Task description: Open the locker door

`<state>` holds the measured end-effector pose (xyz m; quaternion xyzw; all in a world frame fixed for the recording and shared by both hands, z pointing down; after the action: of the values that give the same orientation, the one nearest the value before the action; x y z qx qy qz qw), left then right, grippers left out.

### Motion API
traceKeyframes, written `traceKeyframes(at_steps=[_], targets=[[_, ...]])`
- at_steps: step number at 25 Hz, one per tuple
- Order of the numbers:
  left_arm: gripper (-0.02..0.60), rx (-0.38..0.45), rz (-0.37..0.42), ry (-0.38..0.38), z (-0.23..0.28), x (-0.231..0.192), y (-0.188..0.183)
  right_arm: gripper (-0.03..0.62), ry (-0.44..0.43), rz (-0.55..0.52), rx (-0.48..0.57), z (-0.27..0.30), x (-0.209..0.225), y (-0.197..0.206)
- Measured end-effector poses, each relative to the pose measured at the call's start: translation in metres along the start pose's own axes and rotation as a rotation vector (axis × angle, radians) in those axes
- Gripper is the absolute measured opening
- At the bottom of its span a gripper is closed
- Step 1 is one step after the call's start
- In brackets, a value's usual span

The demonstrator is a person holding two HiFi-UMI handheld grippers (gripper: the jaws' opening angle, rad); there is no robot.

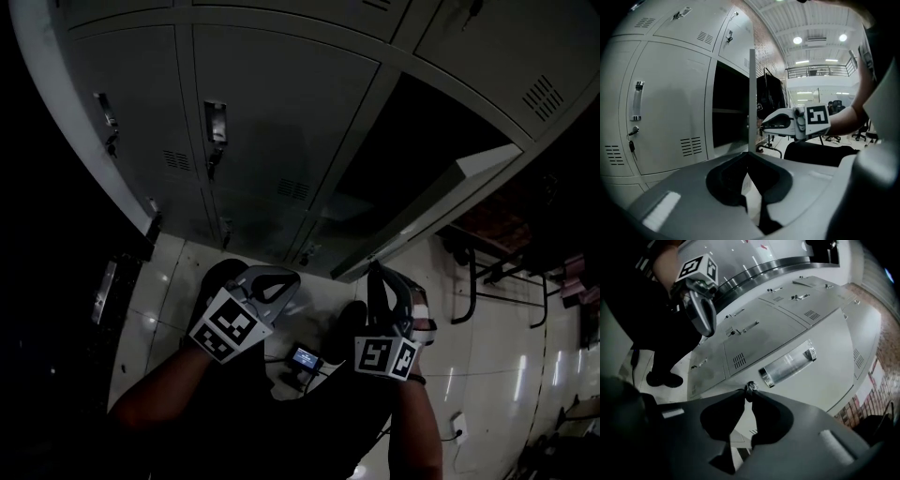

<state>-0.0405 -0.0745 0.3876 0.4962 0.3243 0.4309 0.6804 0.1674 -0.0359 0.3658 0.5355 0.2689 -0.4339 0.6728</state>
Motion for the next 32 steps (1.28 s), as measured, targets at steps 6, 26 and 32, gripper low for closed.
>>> traceKeyframes(at_steps=[6, 26, 32], targets=[[0.012, -0.009, 0.002, -0.001, 0.002, 0.001, 0.000, 0.051, 0.018, -0.079, -0.049, -0.043, 0.000, 0.032], [0.012, -0.020, 0.012, -0.006, 0.004, 0.004, 0.000, 0.043, 0.113, -0.195, -0.253, -0.092, 0.018, 0.100], [0.012, -0.017, 0.011, -0.004, 0.004, 0.003, -0.001, 0.075, 0.195, 0.042, -0.238, -0.116, 0.023, 0.093]])
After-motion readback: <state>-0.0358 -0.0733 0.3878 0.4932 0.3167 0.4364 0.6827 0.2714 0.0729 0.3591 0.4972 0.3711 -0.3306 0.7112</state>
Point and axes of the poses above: the fingertips, and each gripper's own axes: z forward along the fingers, x to its right, y out of its underside, the point moved 9 cm from there along -z, backward along the fingers, and after that the axes turned 2 degrees about y, right-handed, at the moved point
